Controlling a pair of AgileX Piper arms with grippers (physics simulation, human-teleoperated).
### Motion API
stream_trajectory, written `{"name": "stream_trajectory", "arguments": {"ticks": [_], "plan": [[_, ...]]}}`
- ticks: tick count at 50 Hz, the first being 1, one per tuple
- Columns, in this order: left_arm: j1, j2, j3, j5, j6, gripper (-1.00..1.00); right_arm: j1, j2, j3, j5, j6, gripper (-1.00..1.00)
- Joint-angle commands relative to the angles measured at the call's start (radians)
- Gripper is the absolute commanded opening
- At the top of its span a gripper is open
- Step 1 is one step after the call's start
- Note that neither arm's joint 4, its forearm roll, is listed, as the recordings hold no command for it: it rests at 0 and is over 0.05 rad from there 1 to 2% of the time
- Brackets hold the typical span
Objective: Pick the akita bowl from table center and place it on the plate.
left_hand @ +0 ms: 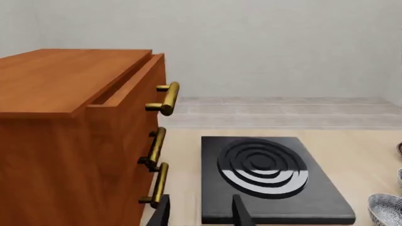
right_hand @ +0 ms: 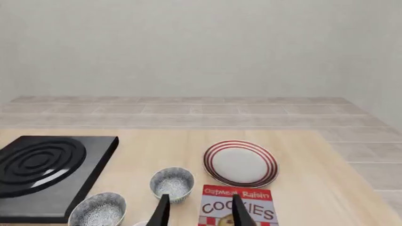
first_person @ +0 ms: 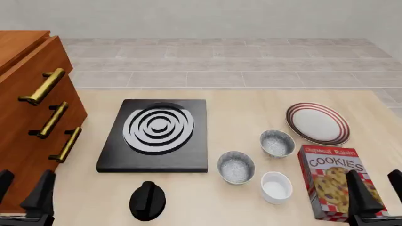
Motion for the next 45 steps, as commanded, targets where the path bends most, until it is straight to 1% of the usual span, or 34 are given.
{"name": "stream_trajectory", "arguments": {"ticks": [1, 4, 5, 6, 7, 8, 9, 10, 14, 16, 18, 19, 20, 21, 23, 24, 25, 26, 27, 28, 29, 31, 32, 33, 34, 35, 36, 37, 38, 39, 40, 41, 42, 45], "plan": [[0.0, 0.028, 0.0, -0.015, -0.02, 1.0, 0.025, 0.002, -0.012, 0.005, -0.03, 1.0], [-0.004, 0.037, 0.0, -0.019, -0.02, 1.0, 0.02, 0.002, -0.026, 0.016, -0.04, 1.0], [-0.002, 0.052, 0.0, -0.029, -0.026, 1.0, 0.007, 0.013, -0.031, 0.015, -0.044, 1.0], [-0.004, 0.057, 0.0, -0.033, -0.03, 1.0, 0.013, 0.003, -0.042, 0.031, -0.048, 1.0], [-0.005, 0.054, 0.0, -0.031, -0.027, 1.0, 0.0, 0.004, -0.059, 0.032, -0.055, 1.0], [-0.006, 0.043, 0.0, -0.024, -0.017, 1.0, 0.006, 0.006, -0.066, 0.038, -0.057, 1.0], [-0.007, 0.022, 0.0, -0.011, -0.001, 1.0, 0.011, 0.005, -0.07, 0.045, -0.071, 1.0], [-0.006, 0.014, 0.0, -0.005, 0.005, 1.0, 0.007, 0.012, -0.089, 0.054, -0.067, 1.0], [0.001, 0.035, 0.0, -0.014, -0.012, 1.0, 0.009, 0.022, -0.175, 0.114, -0.069, 1.0], [-0.004, 0.02, -0.001, -0.004, 0.002, 1.0, 0.009, 0.035, -0.222, 0.144, -0.075, 1.0], [0.001, 0.021, 0.0, -0.006, 0.0, 1.0, 0.035, 0.061, -0.272, 0.17, -0.076, 1.0], [0.001, 0.024, 0.0, -0.008, -0.003, 1.0, 0.052, 0.077, -0.295, 0.178, -0.111, 1.0], [0.001, 0.024, -0.001, -0.006, -0.003, 1.0, 0.051, 0.118, -0.305, 0.169, -0.188, 1.0], [0.001, 0.023, 0.0, -0.005, -0.002, 1.0, 0.062, 0.139, -0.318, 0.166, -0.225, 1.0], [0.002, 0.022, 0.0, -0.004, -0.003, 1.0, 0.082, 0.164, -0.385, 0.2, -0.195, 1.0], [0.003, 0.023, 0.0, -0.005, -0.006, 1.0, 0.097, 0.199, -0.413, 0.209, -0.168, 1.0], [0.003, 0.027, 0.0, -0.008, -0.009, 1.0, 0.099, 0.222, -0.437, 0.213, -0.184, 1.0], [0.005, 0.033, 0.0, -0.012, -0.009, 1.0, 0.12, 0.267, -0.481, 0.222, -0.193, 1.0], [0.005, 0.034, 0.0, -0.012, -0.009, 1.0, 0.12, 0.267, -0.481, 0.222, -0.193, 1.0], [0.004, 0.039, 0.0, -0.015, -0.011, 1.0, 0.119, 0.296, -0.508, 0.229, -0.19, 1.0], [0.003, 0.042, 0.0, -0.016, -0.01, 1.0, 0.158, 0.342, -0.541, 0.238, -0.199, 1.0], [0.0, 0.035, 0.0, -0.011, -0.008, 1.0, 0.176, 0.398, -0.562, 0.241, -0.21, 1.0], [-0.001, 0.033, 0.0, -0.008, -0.009, 1.0, 0.192, 0.428, -0.571, 0.241, -0.226, 1.0], [-0.003, 0.033, 0.0, -0.006, -0.01, 1.0, 0.222, 0.456, -0.593, 0.253, -0.225, 1.0], [-0.005, 0.036, 0.0, -0.007, -0.012, 1.0, 0.232, 0.47, -0.603, 0.258, -0.222, 1.0], [-0.009, 0.044, 0.0, -0.011, -0.022, 1.0, 0.239, 0.494, -0.612, 0.26, -0.238, 1.0], [-0.009, 0.045, 0.0, -0.012, -0.022, 1.0, 0.239, 0.495, -0.612, 0.26, -0.238, 1.0], [-0.012, 0.051, 0.0, -0.016, -0.028, 1.0, 0.288, 0.55, -0.628, 0.271, -0.227, 1.0], [-0.012, 0.051, 0.0, -0.016, -0.028, 1.0, 0.288, 0.55, -0.628, 0.271, -0.227, 1.0], [-0.015, 0.054, 0.0, -0.019, -0.027, 1.0, 0.31, 0.576, -0.636, 0.278, -0.217, 1.0], [-0.021, 0.051, 0.0, -0.017, -0.023, 1.0, 0.339, 0.618, -0.649, 0.295, -0.253, 1.0], [-0.029, 0.046, 0.0, -0.012, -0.023, 1.0, 0.357, 0.628, -0.663, 0.305, -0.262, 1.0], [-0.029, 0.045, 0.0, -0.012, -0.023, 1.0, 0.357, 0.628, -0.663, 0.305, -0.262, 1.0], [-0.038, 0.029, -0.002, 0.003, -0.017, 1.0, 0.399, 0.694, -0.697, 0.333, -0.322, 1.0]]}}
